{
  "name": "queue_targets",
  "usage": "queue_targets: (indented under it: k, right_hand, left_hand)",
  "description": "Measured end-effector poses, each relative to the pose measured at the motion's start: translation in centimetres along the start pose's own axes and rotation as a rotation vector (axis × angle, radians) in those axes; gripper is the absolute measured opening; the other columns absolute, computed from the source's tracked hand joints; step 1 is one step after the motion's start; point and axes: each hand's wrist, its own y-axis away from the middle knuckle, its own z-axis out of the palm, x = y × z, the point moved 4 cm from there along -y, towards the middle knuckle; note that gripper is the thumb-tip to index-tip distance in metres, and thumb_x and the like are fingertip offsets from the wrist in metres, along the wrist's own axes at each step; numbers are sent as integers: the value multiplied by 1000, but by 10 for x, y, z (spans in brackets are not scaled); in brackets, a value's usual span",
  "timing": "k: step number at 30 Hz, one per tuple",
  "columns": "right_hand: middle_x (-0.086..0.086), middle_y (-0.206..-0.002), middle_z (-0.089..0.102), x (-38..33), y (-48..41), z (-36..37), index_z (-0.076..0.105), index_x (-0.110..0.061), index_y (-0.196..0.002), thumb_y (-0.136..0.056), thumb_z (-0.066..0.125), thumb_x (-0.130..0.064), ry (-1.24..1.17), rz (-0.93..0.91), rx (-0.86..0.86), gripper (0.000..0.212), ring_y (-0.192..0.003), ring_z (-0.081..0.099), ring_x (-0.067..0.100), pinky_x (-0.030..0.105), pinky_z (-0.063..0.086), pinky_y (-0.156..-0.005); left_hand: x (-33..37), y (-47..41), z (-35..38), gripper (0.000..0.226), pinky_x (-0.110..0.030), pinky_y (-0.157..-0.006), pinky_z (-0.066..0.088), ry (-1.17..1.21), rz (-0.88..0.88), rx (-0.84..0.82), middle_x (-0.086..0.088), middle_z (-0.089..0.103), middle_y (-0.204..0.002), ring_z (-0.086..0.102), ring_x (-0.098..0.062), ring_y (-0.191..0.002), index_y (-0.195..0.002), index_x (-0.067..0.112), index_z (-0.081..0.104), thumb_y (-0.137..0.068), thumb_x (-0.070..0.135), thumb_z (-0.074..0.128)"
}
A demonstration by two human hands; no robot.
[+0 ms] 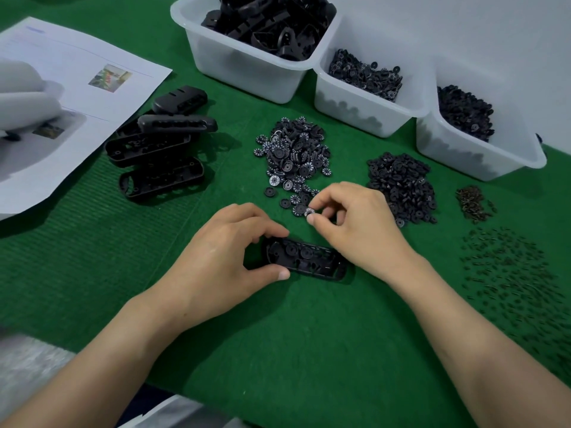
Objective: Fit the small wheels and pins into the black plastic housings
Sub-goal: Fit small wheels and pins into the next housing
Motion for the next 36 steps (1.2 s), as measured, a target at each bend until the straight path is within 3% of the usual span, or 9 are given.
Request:
queue_targets:
  k: [5,8,13,17,23,36]
  right_hand:
    - [-12,-75,58,9,7,-6,65,-29,-79,-73,73,-11,-100,31,-111,20,-59,47,3,10,37,-56]
    - [-11,-77,58,11,8,-6,68,-28,-84,-73,75,-15,-134,46,-106,18,-60,48,3,9,38,-57]
    - [-8,-77,57,4,7,-3,68,-23,-78,-72,76,-19,-70,-4,-93,10,-61,46,7,19,38,-62]
    - [-9,-76,59,3,12,-14,69,-23,-77,-73,75,-14,-166,-50,-74,11,-62,49,5,13,39,-58]
    - [-5,-79,62,-5,35,-17,72,-17,-83,-74,74,-12,-106,-197,-159,10,-73,58,9,30,49,-67]
    - [-1,-75,61,-10,46,-18,74,-12,-81,-77,70,-18,32,-344,-52,8,-64,58,17,35,50,-56]
  left_hand:
    - [-1,0,0,41,-16,-80,41,7,-1,-2,20,51,-100,48,0,-91,-106,31,62,-67,43,70]
    - [-1,0,0,41,-15,-80,41,6,3,0,20,51,-99,48,0,-90,-105,31,62,-66,42,70]
    - [0,0,0,41,-15,-80,40,8,1,0,18,52,-98,48,-1,-90,-105,30,63,-66,41,71]
    - [0,0,0,41,-11,-80,39,9,-1,0,19,52,-99,48,0,-90,-105,30,63,-67,39,73]
    - [-1,1,-1,41,-6,-80,35,-2,-2,-8,20,51,-99,46,2,-92,-105,31,62,-67,41,71]
    - [0,1,0,40,-8,-78,37,-13,7,1,18,52,-99,48,1,-91,-105,31,63,-67,41,71]
